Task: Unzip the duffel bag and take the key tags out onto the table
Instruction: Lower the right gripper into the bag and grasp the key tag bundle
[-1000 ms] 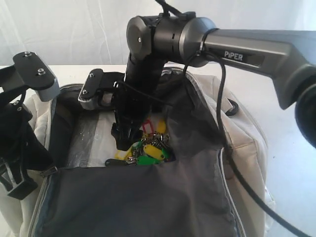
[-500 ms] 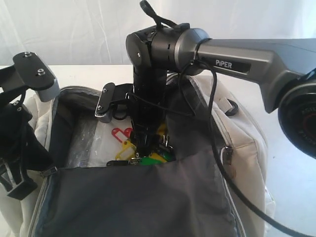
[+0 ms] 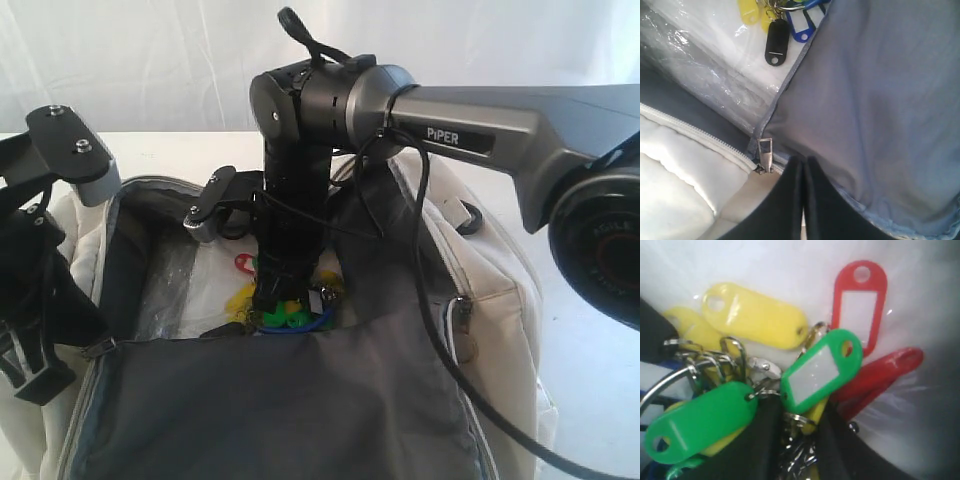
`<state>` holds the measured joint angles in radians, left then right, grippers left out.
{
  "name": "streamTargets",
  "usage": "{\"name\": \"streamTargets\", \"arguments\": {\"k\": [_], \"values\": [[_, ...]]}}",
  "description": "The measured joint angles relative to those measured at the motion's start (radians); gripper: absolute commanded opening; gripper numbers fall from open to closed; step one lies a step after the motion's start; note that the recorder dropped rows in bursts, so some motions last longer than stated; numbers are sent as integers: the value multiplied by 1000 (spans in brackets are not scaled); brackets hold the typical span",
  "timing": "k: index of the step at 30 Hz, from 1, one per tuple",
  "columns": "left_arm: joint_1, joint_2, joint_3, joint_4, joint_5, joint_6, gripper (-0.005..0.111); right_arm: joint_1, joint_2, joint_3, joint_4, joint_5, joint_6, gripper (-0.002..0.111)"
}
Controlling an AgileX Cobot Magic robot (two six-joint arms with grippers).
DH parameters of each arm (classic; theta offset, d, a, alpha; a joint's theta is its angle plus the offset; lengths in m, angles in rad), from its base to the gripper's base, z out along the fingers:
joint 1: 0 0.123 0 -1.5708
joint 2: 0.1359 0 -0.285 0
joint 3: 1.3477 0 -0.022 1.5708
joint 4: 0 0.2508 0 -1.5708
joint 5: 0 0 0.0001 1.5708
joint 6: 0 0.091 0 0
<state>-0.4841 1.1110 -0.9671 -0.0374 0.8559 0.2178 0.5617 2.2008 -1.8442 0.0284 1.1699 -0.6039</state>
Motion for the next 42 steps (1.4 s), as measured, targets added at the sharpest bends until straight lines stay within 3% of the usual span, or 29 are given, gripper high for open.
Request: {"name": "streamTargets", "arguments": {"k": [22, 25, 31, 42], "values": [[0, 0, 0, 0, 0, 2, 0, 0, -86, -67, 37, -48, 52, 1], [0, 0, 0, 0, 0, 2, 0, 0, -86, -67, 74, -53, 46, 13], [0, 0, 0, 0, 0, 4, 0, 0, -86, -67, 94, -45, 37, 54], [0, 0, 0, 0, 6, 4, 0, 0, -76, -67, -57, -20, 81, 55]]}}
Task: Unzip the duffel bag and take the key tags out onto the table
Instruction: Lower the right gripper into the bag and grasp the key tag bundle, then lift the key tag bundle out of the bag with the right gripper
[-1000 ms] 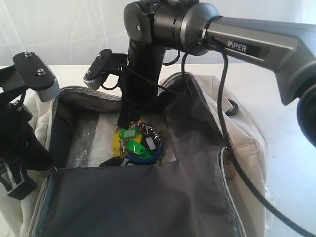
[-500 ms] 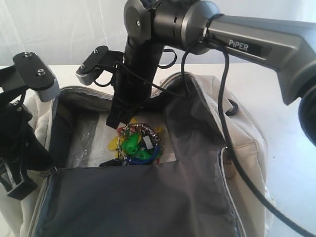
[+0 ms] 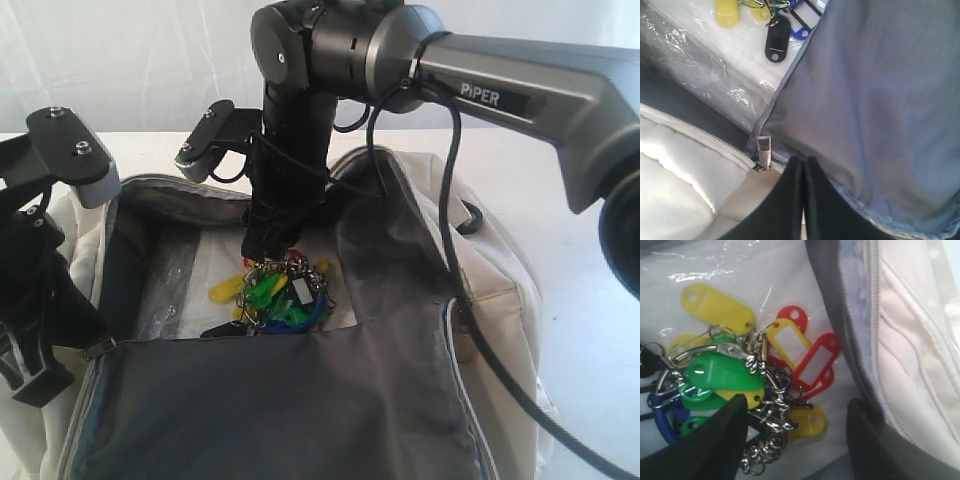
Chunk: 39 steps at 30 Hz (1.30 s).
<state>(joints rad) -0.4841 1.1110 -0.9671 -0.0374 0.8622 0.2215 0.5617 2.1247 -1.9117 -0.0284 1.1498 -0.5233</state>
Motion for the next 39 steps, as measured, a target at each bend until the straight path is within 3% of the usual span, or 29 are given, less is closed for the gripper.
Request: {"name": "streamTargets", "arguments": {"k": [23, 26, 30, 39], "values": [[0, 0, 0, -2, 2, 0, 0, 0, 118, 11, -24, 10, 30, 49], [0, 0, 0, -2, 2, 2, 0, 0, 136, 9, -31, 19, 33, 37], [0, 0, 0, -4, 2, 4, 0, 0, 138, 9, -31, 38, 35, -1], [0, 0, 0, -8, 2, 7, 0, 0, 131, -10, -27, 61, 68, 0]]}}
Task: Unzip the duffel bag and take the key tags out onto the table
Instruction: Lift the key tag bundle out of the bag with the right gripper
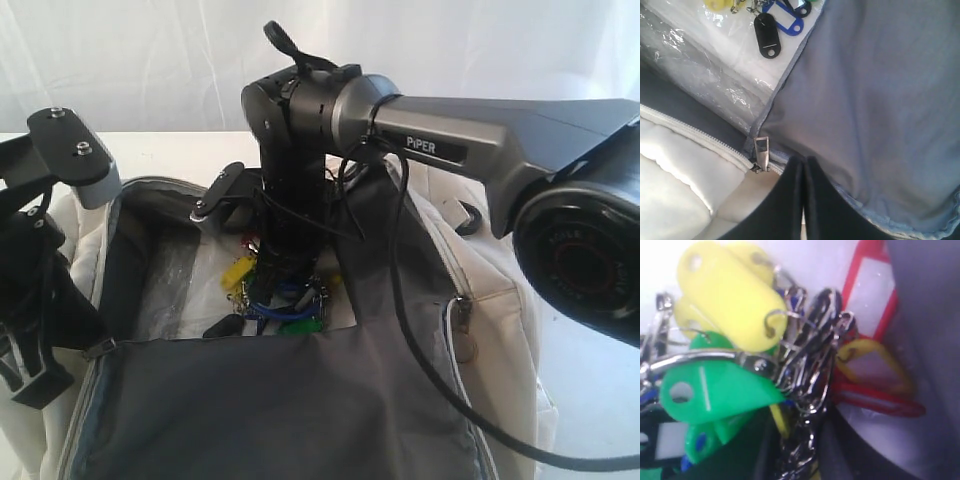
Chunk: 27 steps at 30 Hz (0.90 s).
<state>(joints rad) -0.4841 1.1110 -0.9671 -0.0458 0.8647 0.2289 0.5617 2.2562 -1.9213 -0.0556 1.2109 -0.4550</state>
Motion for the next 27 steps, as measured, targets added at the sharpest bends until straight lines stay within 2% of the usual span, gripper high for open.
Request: {"name": "streamTargets", "arguments": {"k": [27], "values": [[0, 0, 0, -2, 0, 8, 0, 0, -283, 0, 0, -42, 2, 0]]}}
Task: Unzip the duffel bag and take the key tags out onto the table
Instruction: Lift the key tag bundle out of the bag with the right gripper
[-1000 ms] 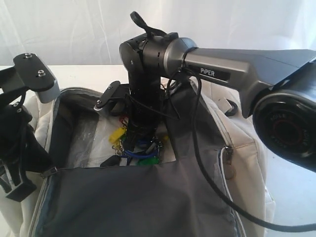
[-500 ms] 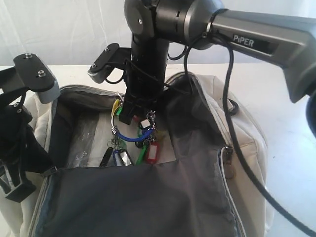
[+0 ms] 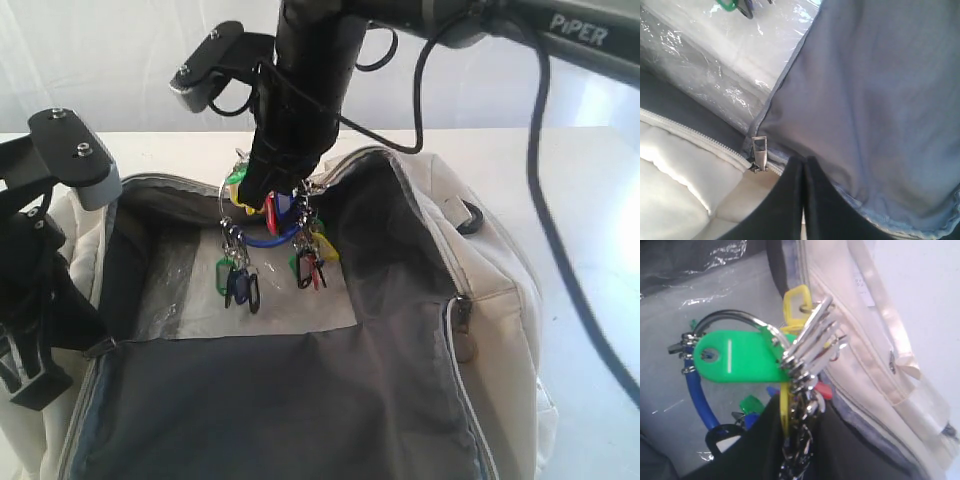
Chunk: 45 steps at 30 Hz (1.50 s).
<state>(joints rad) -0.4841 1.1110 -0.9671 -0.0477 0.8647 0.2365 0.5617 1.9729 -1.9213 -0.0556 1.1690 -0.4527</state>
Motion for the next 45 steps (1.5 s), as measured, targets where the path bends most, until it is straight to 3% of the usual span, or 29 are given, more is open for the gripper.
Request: {"name": "streamTargets", "arguments": {"k": [11, 29, 34, 40, 45], "values": [[0, 0, 0, 0, 0, 4, 0, 0, -142, 0, 0, -31, 2, 0], [0, 0, 0, 0, 0, 4, 0, 0, -153, 22, -3, -7, 6, 0], [0, 0, 0, 0, 0, 4, 0, 0, -167, 24, -99, 2, 64, 0], [0, 0, 0, 0, 0, 4, 0, -58, -231, 24, -166, 49, 102, 0], [0, 0, 0, 0, 0, 4, 0, -170, -313, 24, -177, 55, 157, 0]]}}
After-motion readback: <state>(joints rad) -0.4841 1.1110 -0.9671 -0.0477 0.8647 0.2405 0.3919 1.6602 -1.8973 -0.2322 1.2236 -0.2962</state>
